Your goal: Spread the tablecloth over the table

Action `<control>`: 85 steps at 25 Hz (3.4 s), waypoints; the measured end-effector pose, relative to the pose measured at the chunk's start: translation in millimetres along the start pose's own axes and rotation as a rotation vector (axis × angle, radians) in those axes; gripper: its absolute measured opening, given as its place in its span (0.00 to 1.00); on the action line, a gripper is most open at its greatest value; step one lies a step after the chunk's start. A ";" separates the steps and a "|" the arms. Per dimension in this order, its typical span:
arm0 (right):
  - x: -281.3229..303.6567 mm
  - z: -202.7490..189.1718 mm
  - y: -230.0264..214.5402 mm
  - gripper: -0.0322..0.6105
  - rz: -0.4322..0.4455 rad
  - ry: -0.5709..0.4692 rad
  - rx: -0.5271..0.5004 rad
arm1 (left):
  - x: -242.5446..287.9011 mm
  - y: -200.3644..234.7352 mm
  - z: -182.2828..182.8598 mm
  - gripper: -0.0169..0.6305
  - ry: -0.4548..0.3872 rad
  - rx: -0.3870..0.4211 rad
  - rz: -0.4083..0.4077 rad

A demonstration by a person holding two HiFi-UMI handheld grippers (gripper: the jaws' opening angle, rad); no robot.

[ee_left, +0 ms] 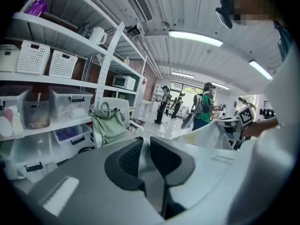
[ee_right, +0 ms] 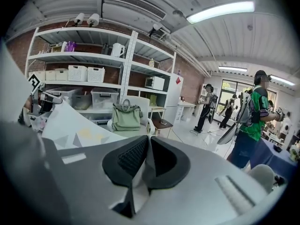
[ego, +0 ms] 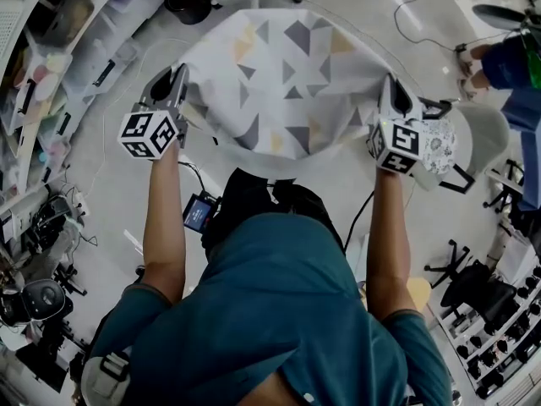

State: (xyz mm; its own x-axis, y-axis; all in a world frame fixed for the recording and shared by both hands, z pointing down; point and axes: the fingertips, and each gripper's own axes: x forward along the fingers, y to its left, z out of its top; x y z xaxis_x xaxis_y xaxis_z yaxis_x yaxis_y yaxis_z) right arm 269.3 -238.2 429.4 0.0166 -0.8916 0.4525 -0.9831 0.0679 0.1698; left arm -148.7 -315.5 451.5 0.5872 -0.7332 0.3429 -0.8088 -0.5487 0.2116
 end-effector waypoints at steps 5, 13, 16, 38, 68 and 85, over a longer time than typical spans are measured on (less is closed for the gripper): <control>16.7 -7.4 7.3 0.08 -0.011 0.025 -0.002 | 13.7 16.5 -22.8 0.08 0.047 -0.043 0.000; 40.2 -28.1 3.2 0.08 -0.006 0.090 0.013 | 34.9 26.1 -33.8 0.08 0.075 -0.072 -0.012; 49.1 -22.5 -2.1 0.08 -0.017 0.084 0.024 | 41.7 31.3 -25.3 0.08 0.063 -0.067 -0.019; 107.0 -40.5 -54.0 0.09 -0.118 0.114 0.036 | 106.2 90.2 -33.5 0.09 0.112 -0.069 -0.028; 53.8 -233.3 -87.5 0.16 -0.178 0.394 0.292 | 16.3 130.8 -250.3 0.29 0.394 -0.317 0.146; -28.8 -345.9 -50.1 0.33 0.086 0.490 0.317 | -106.5 73.2 -368.6 0.40 0.416 -0.561 0.137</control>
State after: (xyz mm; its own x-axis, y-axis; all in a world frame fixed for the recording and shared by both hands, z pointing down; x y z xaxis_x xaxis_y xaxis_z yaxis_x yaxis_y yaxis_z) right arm 381.0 -61.1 710.7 -0.0579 -0.5726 0.8178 -0.9899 -0.0734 -0.1215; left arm -282.6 -129.5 767.8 0.5083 -0.5054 0.6973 -0.8350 -0.0912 0.5426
